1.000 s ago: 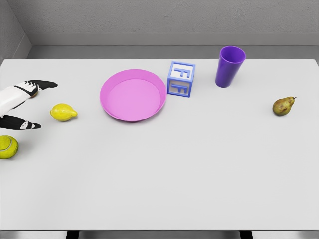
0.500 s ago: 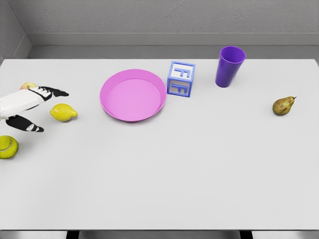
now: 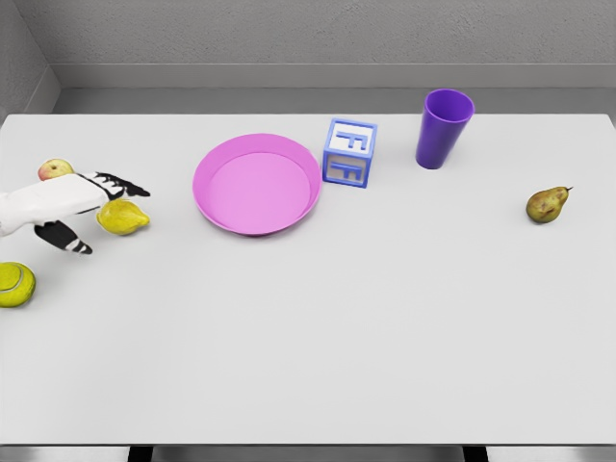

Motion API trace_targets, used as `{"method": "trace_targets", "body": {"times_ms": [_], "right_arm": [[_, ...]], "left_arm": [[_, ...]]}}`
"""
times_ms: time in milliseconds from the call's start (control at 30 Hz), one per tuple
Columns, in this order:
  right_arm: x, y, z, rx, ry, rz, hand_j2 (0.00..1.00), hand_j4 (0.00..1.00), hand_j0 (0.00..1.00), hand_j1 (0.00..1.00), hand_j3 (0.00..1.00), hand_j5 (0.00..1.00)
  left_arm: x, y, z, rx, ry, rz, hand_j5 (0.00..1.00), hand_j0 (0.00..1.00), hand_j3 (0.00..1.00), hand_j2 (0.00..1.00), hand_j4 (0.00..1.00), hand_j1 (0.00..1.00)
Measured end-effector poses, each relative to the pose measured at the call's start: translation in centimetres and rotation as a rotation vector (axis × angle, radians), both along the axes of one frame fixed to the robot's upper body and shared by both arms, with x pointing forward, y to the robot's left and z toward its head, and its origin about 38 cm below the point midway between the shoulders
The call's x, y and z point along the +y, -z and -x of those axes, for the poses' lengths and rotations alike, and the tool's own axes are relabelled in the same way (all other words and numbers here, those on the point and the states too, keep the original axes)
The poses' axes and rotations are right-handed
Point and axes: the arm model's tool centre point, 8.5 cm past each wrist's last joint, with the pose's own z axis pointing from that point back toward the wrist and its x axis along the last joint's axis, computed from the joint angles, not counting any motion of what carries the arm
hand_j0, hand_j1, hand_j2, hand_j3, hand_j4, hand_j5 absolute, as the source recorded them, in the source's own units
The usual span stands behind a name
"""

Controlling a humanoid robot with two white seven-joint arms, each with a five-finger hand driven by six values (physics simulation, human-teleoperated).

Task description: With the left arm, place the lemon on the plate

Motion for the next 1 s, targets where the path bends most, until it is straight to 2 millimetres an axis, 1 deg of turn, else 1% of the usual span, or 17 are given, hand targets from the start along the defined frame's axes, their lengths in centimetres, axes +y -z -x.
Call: {"method": "trace_targets", "body": {"times_ms": [67,167,267,367,467,500,533,700,867,900,933,967,1000], "right_arm": [[0.0,0.0,0.0,0.0,0.0,0.0,1.0,1.0,1.0,1.0,1.0,1.0],[0.0,0.0,0.0,0.0,0.0,0.0,1.0,1.0,1.0,1.0,1.0,1.0],[0.0,0.0,0.0,0.0,0.0,0.0,1.0,1.0,1.0,1.0,1.0,1.0],[0.0,0.0,0.0,0.0,0.0,0.0,1.0,1.0,1.0,1.0,1.0,1.0],[0.0,0.0,0.0,0.0,0.0,0.0,1.0,1.0,1.0,1.0,1.0,1.0],[0.0,0.0,0.0,0.0,0.0,0.0,1.0,1.0,1.0,1.0,1.0,1.0],[0.0,0.0,0.0,0.0,0.0,0.0,1.0,1.0,1.0,1.0,1.0,1.0],[0.0,0.0,0.0,0.0,0.0,0.0,1.0,1.0,1.0,1.0,1.0,1.0],[0.0,0.0,0.0,0.0,0.0,0.0,1.0,1.0,1.0,1.0,1.0,1.0],[0.0,0.0,0.0,0.0,0.0,0.0,1.0,1.0,1.0,1.0,1.0,1.0],[0.0,0.0,0.0,0.0,0.0,0.0,1.0,1.0,1.0,1.0,1.0,1.0],[0.0,0.0,0.0,0.0,0.0,0.0,1.0,1.0,1.0,1.0,1.0,1.0],[0.0,0.0,0.0,0.0,0.0,0.0,1.0,1.0,1.0,1.0,1.0,1.0]], "left_arm": [[-1.0,-0.8,-1.2,-0.022,0.015,-0.015,1.0,1.0,1.0,1.0,1.0,1.0],[-1.7,0.7,-1.6,0.009,0.02,-0.031,1.0,1.0,1.0,1.0,1.0,1.0],[-1.8,1.6,-1.6,0.029,0.02,-0.039,1.0,1.0,1.0,1.0,1.0,1.0],[-1.9,1.9,-1.6,0.038,0.02,-0.044,1.0,1.0,1.0,1.0,1.0,1.0],[-1.6,2.0,-1.6,0.043,0.014,-0.05,1.0,1.0,1.0,1.0,1.0,1.0],[-1.5,1.6,-1.9,0.034,0.009,-0.057,0.98,0.98,0.98,0.98,0.98,0.98],[-1.3,1.7,-1.9,0.036,0.006,-0.066,0.92,0.92,0.92,0.92,0.92,0.92],[-1.0,1.9,-2.1,0.037,-0.001,-0.095,0.91,0.91,0.91,0.91,0.91,0.91],[-1.7,2.0,-2.4,0.031,0.007,-0.104,0.92,0.92,0.92,0.92,0.92,0.92],[-1.8,2.0,-2.4,0.031,0.009,-0.103,0.9,0.9,0.9,0.9,0.9,0.9],[-1.9,2.0,-2.4,0.03,0.011,-0.105,0.84,0.84,0.84,0.84,0.84,0.84],[-1.9,1.9,-2.6,0.025,0.012,-0.108,0.83,0.83,0.83,0.83,0.83,0.83],[-2.0,1.8,-2.6,0.023,0.012,-0.11,0.78,0.78,0.78,0.78,0.78,0.78]]}}
